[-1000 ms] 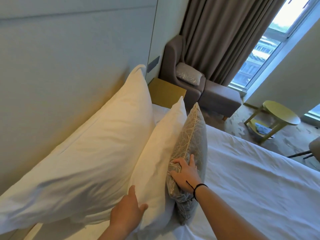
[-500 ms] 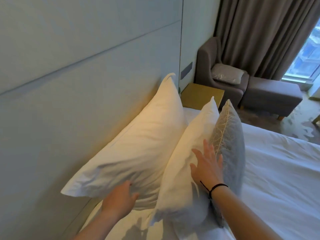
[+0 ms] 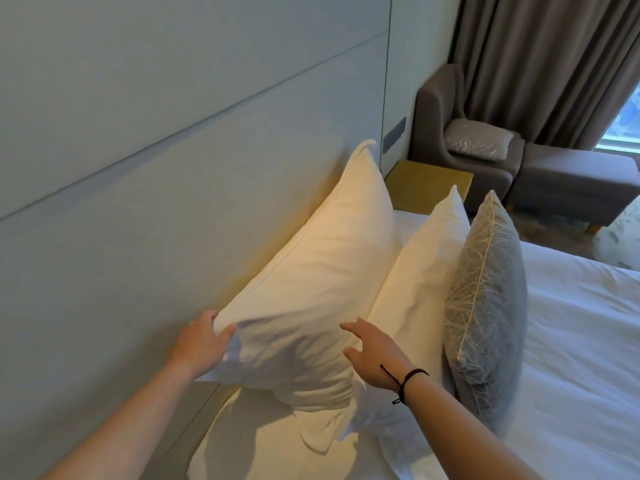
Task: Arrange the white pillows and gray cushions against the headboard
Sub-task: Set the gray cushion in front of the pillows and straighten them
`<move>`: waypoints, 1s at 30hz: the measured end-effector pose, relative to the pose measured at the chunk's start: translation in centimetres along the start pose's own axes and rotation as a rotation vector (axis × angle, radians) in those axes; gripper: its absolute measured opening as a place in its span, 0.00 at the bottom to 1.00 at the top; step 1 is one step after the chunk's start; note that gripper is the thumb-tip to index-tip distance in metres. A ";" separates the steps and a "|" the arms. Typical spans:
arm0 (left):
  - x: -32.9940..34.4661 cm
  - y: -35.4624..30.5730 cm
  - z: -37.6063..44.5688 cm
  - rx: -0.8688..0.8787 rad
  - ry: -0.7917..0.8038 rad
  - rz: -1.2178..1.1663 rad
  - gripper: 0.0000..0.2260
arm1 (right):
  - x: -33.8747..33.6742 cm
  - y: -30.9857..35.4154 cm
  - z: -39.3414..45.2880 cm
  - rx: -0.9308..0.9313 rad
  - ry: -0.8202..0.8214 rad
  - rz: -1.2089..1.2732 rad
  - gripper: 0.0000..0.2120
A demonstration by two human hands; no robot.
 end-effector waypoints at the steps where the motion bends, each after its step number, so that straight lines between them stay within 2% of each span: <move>1: 0.4 0.4 0.7 0.006 0.026 -0.067 0.21 | 0.8 0.4 0.3 0.014 0.009 0.060 0.26; 4: 1.3 0.6 3.1 0.036 0.076 -0.214 0.16 | 2.6 1.2 1.5 0.091 0.025 0.206 0.28; 8: 2.1 0.7 5.5 0.020 0.058 -0.339 0.20 | 3.7 1.8 3.7 0.233 0.019 0.345 0.32; 12: 2.0 1.2 7.7 0.040 0.043 -0.368 0.20 | 3.5 3.2 6.2 0.308 -0.065 0.476 0.36; 16: 3.1 0.0 8.2 0.184 0.112 -0.244 0.11 | 4.5 4.3 8.0 0.366 -0.120 0.551 0.40; 24: 1.1 1.1 6.6 0.168 0.021 -0.148 0.19 | 5.7 5.8 10.4 0.439 -0.159 0.587 0.47; 27: -2.4 0.3 5.3 0.245 -0.078 0.074 0.19 | 5.6 6.1 10.8 0.456 -0.165 0.553 0.47; 30: -4.3 -1.2 4.8 0.317 -0.087 0.227 0.17 | 5.7 6.7 10.8 0.466 -0.189 0.540 0.45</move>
Point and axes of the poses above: each hand's wrist, its own z-axis towards the middle knuckle, its own x-axis out of the palm, y = z × x, the point moved 10 cm from there along z, towards the middle knuckle, and after that the axes turned 11 degrees about x, right-handed, at the moved point
